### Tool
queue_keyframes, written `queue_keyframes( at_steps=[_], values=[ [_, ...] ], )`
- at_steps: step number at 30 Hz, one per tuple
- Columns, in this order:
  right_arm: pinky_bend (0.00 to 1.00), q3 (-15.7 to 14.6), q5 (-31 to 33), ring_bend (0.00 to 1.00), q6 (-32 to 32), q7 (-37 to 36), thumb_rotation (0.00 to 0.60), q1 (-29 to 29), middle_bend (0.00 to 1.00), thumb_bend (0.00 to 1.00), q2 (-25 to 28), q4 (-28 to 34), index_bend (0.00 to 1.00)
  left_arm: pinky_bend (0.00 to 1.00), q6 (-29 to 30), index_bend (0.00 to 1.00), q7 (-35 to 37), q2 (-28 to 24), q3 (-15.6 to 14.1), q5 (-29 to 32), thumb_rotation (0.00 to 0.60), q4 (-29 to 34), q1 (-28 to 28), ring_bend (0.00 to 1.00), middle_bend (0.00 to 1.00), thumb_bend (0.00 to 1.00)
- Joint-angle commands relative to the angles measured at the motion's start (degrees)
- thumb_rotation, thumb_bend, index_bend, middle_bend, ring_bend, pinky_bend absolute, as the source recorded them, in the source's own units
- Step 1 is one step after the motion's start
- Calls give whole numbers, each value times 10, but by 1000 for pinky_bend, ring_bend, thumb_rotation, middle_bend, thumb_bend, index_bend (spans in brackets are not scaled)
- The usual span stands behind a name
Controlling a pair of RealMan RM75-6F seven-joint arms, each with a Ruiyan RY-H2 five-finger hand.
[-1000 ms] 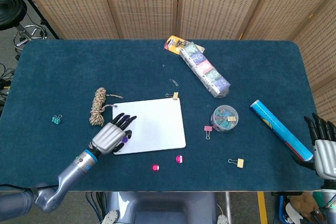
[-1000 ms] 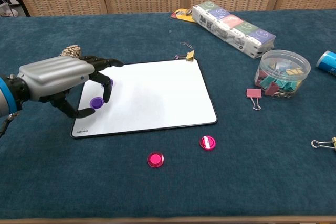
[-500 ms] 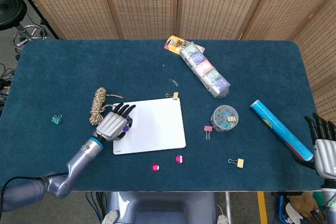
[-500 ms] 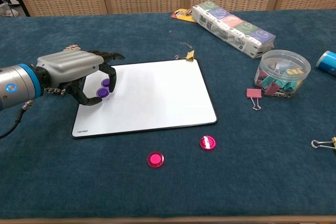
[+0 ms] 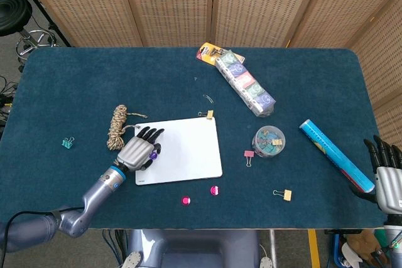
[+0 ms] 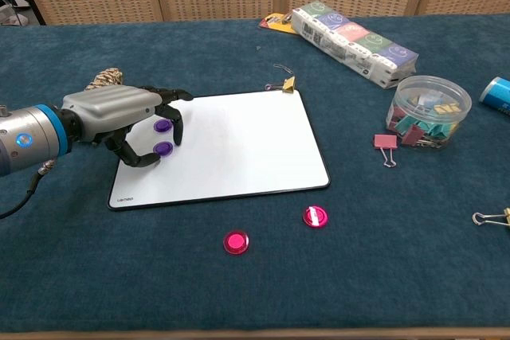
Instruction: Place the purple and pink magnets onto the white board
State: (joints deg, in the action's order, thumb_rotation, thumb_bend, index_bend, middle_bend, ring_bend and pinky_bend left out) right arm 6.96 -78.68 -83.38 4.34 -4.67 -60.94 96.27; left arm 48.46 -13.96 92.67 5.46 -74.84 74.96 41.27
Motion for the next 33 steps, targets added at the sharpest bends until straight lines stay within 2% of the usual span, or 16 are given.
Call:
queue_keyframes(
  at_steps=[1, 6, 8, 12, 17, 22, 33],
  values=[
    [0, 0, 0, 0, 0, -1, 600, 0, 0, 0, 1, 0, 0, 0, 8, 288, 8, -3, 0, -5, 600, 6, -2, 0, 0, 374],
    [0, 1, 1, 0, 0, -2, 600, 0, 0, 0, 1, 0, 0, 0, 26, 284, 26, -18, -5, -21, 600, 24, -8, 0, 0, 370],
    [0, 0, 0, 0, 1, -2, 600, 0, 0, 0, 1, 0, 0, 0, 47, 289, 51, -41, -22, -58, 600, 68, -17, 0, 0, 370],
    [0, -1, -1, 0, 1, 1, 600, -1, 0, 0, 0, 1, 0, 0, 57, 296, 78, -64, -54, -113, 600, 104, -20, 0, 0, 370],
    [0, -2, -2, 0, 2, 4, 600, -1, 0, 0, -2, 2, 0, 0, 47, 296, 39, -67, -76, -133, 600, 153, -17, 0, 0, 364],
    [0, -4, -5, 0, 3, 6, 600, -2, 0, 0, -3, 3, 0, 0, 37, 299, -7, -45, -77, -129, 600, 173, -13, 0, 0, 364],
    [0, -1, -1, 0, 1, -1, 600, 0, 0, 0, 1, 2, 0, 0, 13, 314, -62, -22, -77, -116, 600, 183, -1, 0, 0, 363]
  ],
)
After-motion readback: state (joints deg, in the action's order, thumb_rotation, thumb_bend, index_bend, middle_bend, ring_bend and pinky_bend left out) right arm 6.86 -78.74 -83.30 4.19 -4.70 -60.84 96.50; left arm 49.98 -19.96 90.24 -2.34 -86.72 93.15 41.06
